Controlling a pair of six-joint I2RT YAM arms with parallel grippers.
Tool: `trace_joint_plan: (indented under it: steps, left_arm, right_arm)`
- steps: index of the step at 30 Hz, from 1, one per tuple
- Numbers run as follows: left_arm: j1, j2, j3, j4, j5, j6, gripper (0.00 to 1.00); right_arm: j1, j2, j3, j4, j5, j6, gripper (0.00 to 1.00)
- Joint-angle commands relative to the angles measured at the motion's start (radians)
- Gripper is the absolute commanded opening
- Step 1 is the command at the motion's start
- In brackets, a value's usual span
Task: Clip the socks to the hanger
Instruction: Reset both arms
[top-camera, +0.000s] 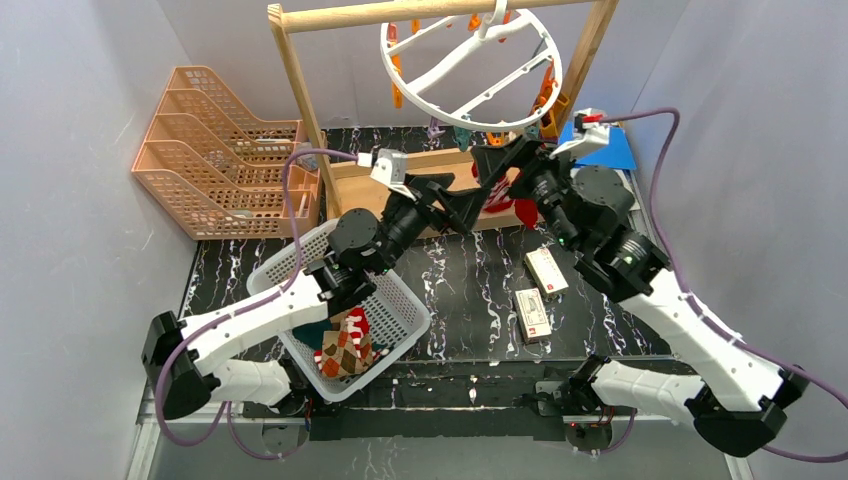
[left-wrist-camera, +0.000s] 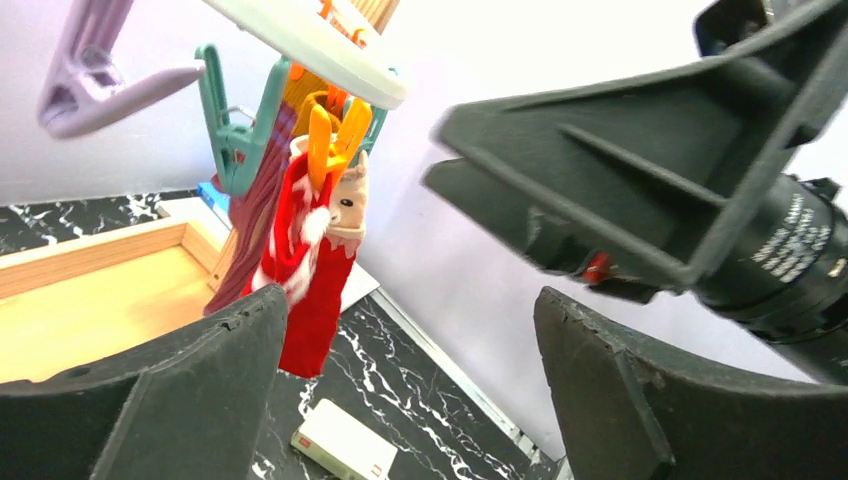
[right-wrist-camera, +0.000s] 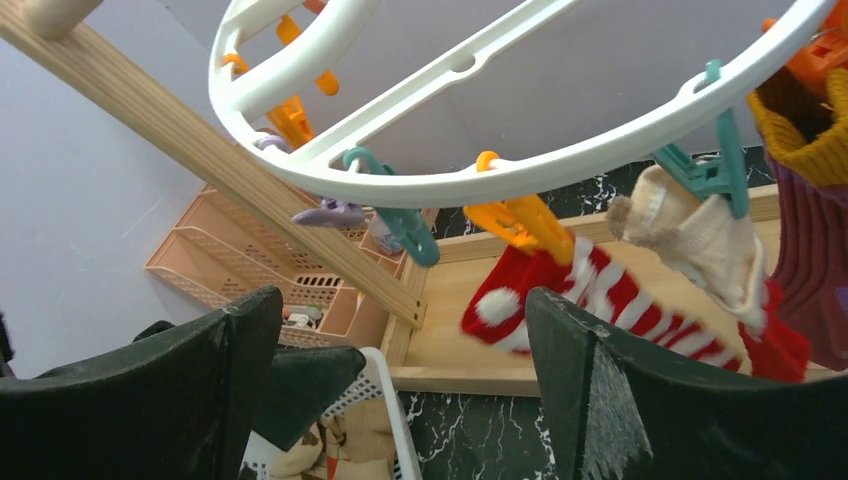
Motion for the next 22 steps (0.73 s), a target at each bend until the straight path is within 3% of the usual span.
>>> trace_joint_plan:
  steps: [1,4,10,13,16,22]
  left_arm:
    - [0.004,-0.132,-0.060,-0.076,-0.097,0.031,0.93]
    - [0.004,-0.204,-0.097,-0.213,-0.184,0.013,0.98]
    - [0.004,-0.218,0.037,-0.728,-0.460,-0.108,0.99]
    - [0.004,-0.222,0.046,-0.889,-0.652,-0.297,0.99]
    - [0.004,-0.229,0.053,-0.964,-0.712,-0.347,0.98]
    - [0.004,-0.248,0.052,-0.992,-0.723,-0.286,0.98]
  right_arm:
    - [-0.001,-0.107,0.040,-0.089,-0.015,-0.006,0.99]
    - [0.000,-0.179,0.006,-0.139,0.043,-0.021,0.99]
    - [0.000,-0.267,-0.037,-0.239,0.190,-0.041,0.99]
    - [0.000,-0.289,-0.059,-0.260,0.249,-0.033,0.99]
    - [0.000,-0.306,-0.086,-0.266,0.289,-0.002,0.99]
    - [0.000,-0.336,-0.119,-0.284,0.300,0.011,0.99]
